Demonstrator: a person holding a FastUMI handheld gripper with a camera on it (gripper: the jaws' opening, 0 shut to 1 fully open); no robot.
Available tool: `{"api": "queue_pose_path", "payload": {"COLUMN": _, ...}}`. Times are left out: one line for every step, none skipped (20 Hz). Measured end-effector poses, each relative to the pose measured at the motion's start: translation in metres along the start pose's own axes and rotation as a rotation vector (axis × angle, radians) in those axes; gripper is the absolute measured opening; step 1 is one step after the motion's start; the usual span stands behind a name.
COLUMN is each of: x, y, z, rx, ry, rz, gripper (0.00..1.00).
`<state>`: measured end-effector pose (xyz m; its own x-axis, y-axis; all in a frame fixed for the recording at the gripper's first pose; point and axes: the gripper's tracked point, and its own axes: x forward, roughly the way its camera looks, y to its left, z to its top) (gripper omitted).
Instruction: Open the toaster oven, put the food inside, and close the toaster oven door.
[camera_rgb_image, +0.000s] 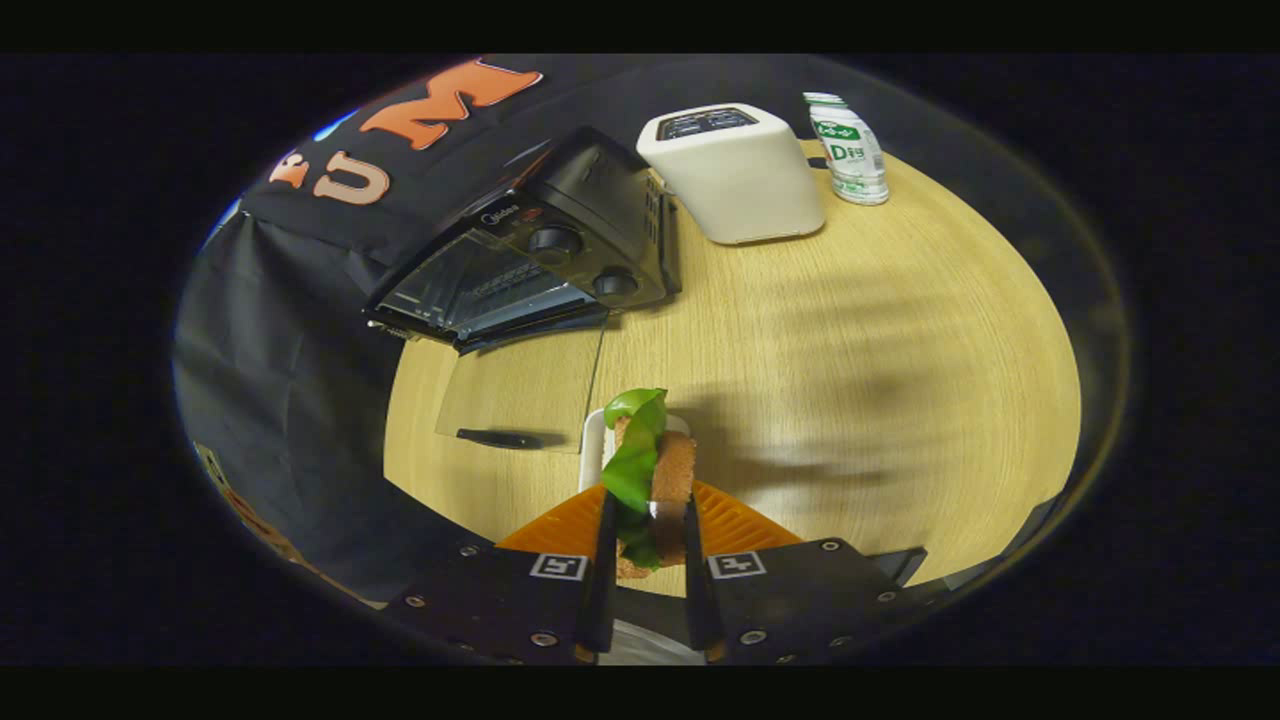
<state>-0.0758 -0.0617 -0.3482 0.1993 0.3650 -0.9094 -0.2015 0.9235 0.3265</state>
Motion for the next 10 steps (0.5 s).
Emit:
{"api": "queue_pose_path", "payload": {"x": -0.004, "y": 0.001, "z": 0.002, "rx": 0.001, "ry": -0.011, "rz": -0.004, "gripper": 0.29}}
{"api": "queue_pose_path", "payload": {"x": -0.009, "y": 0.002, "z": 0.006, "rx": 0.012, "ry": -0.029, "rz": -0.003, "gripper": 0.29}}
{"api": "queue_pose_path", "payload": {"x": -0.015, "y": 0.003, "z": 0.012, "rx": 0.029, "ry": -0.055, "rz": 0.000, "gripper": 0.29}}
{"api": "queue_pose_path", "payload": {"x": -0.022, "y": 0.005, "z": 0.017, "rx": 0.044, "ry": -0.075, "rz": 0.005, "gripper": 0.29}}
{"api": "queue_pose_path", "payload": {"x": -0.029, "y": 0.007, "z": 0.023, "rx": 0.058, "ry": -0.101, "rz": 0.007, "gripper": 0.29}}
{"api": "queue_pose_path", "payload": {"x": -0.035, "y": 0.009, "z": 0.030, "rx": 0.069, "ry": -0.132, "rz": 0.008, "gripper": 0.29}}
{"api": "queue_pose_path", "payload": {"x": -0.041, "y": 0.012, "z": 0.035, "rx": 0.083, "ry": -0.159, "rz": 0.011, "gripper": 0.29}}
{"api": "queue_pose_path", "payload": {"x": -0.048, "y": 0.016, "z": 0.042, "rx": 0.104, "ry": -0.190, "rz": 0.018, "gripper": 0.29}}
{"api": "queue_pose_path", "payload": {"x": -0.053, "y": 0.022, "z": 0.048, "rx": 0.128, "ry": -0.221, "rz": 0.029, "gripper": 0.29}}
{"api": "queue_pose_path", "payload": {"x": -0.057, "y": 0.029, "z": 0.054, "rx": 0.151, "ry": -0.254, "rz": 0.046, "gripper": 0.29}}
